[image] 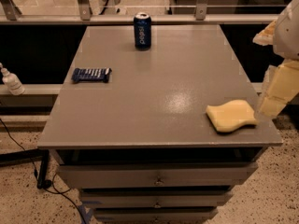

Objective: Move sponge near pepsi can

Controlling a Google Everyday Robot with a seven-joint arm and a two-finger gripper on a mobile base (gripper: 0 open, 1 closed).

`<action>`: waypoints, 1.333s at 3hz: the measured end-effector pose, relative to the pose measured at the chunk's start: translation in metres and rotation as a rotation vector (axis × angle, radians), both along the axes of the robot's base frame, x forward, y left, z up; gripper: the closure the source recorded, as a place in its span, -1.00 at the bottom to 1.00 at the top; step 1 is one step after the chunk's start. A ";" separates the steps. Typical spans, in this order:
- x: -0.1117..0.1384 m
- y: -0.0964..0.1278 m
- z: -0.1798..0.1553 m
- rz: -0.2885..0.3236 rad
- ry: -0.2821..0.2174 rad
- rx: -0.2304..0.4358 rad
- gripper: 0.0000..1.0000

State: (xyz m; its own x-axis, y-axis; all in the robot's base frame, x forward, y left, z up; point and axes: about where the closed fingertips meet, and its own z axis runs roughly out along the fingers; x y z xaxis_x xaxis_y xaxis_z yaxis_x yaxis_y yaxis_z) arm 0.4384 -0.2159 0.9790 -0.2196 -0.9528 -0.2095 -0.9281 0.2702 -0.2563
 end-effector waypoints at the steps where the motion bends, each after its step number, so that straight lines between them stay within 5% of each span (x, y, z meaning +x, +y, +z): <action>1: 0.000 0.000 0.000 0.000 0.000 0.000 -1.00; 4: 0.035 -0.053 -0.091 0.016 0.034 0.133 -1.00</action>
Offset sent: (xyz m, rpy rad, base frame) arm 0.0236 -0.0278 -0.0613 0.0887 0.0063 0.0362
